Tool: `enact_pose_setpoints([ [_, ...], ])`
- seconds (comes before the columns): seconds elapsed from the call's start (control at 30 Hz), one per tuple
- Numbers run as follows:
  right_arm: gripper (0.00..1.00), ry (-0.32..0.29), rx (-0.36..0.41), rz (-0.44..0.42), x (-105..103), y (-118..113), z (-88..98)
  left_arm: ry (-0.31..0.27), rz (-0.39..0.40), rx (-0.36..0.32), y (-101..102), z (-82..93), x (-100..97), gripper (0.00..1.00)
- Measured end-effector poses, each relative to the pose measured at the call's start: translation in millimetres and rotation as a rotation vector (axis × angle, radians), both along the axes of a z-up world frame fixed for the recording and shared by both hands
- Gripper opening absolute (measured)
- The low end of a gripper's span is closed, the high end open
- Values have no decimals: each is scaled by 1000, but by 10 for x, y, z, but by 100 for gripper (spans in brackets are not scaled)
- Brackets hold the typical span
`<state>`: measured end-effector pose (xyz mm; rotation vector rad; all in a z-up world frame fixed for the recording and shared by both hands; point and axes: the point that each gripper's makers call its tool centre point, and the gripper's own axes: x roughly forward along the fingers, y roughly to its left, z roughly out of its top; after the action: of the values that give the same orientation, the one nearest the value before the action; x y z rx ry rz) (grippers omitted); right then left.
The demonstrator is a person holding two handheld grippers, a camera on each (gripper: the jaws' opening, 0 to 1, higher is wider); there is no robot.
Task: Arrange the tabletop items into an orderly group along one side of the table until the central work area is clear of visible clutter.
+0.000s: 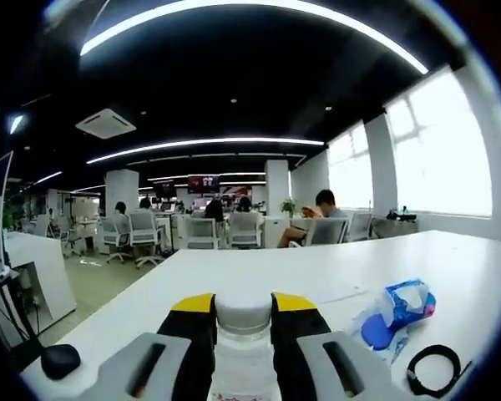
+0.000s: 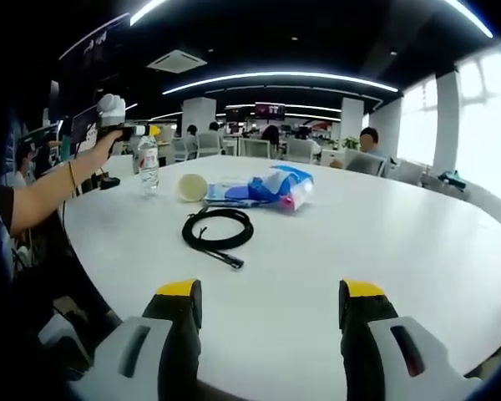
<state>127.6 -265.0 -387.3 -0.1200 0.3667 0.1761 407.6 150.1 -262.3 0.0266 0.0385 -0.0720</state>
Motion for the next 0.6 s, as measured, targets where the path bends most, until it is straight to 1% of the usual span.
enact_pose_setpoints([
  [0.2,64,12,-11,-3,31,3,-24,25,0,14,23,-83,104,22],
  [0.43,64,25,-21,-7,72,9,-69,34,-14,34,14,-112,237,22],
  [0.6,64,33,-29,-13,108,12,-90,41,-34,29,20,-118,294,22],
])
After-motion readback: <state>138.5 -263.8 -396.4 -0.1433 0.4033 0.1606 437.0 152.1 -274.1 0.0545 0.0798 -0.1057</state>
